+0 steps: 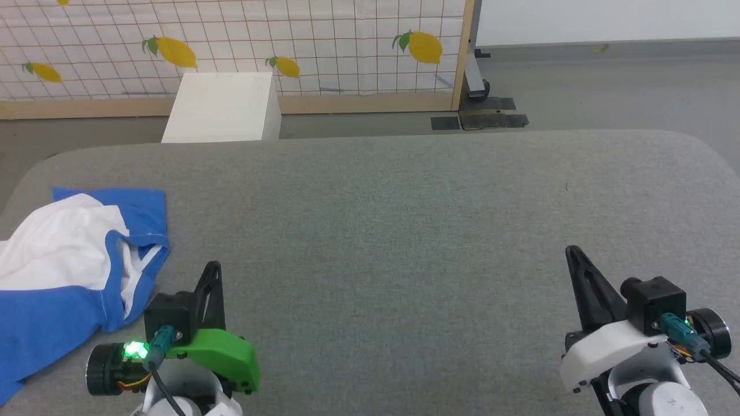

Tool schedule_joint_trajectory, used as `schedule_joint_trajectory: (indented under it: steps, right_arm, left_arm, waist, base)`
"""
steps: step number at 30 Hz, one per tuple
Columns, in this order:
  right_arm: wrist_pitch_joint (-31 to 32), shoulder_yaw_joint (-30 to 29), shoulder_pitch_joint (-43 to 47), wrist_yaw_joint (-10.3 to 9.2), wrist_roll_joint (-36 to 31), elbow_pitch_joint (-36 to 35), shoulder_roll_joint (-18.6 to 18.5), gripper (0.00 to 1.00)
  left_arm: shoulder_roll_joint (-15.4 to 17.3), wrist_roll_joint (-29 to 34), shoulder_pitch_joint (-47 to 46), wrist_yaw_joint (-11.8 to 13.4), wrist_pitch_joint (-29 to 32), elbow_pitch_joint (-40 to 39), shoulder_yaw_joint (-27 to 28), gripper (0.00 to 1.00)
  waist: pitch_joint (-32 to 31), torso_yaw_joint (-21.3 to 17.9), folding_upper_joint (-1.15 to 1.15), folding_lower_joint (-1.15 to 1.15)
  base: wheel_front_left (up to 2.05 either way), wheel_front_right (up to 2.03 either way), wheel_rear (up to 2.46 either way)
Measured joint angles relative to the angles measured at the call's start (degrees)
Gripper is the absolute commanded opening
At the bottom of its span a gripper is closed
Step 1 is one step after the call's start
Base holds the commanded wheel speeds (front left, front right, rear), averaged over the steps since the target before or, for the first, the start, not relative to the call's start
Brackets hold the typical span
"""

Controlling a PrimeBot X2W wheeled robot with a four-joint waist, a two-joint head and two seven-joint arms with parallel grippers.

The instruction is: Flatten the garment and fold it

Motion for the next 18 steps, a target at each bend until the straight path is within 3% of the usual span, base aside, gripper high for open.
schedule_joint_trajectory:
  steps: [18]
  right_arm:
    - [0.0,0.0,0.0,0.01,0.0,0.0,0.0,0.0]
  left_arm:
    - [0.0,0.0,0.0,0.0,0.0,0.0,0.0,0.0]
  waist:
    - [0.0,0.0,0.0,0.0]
  base:
    - [0.0,0.0,0.0]
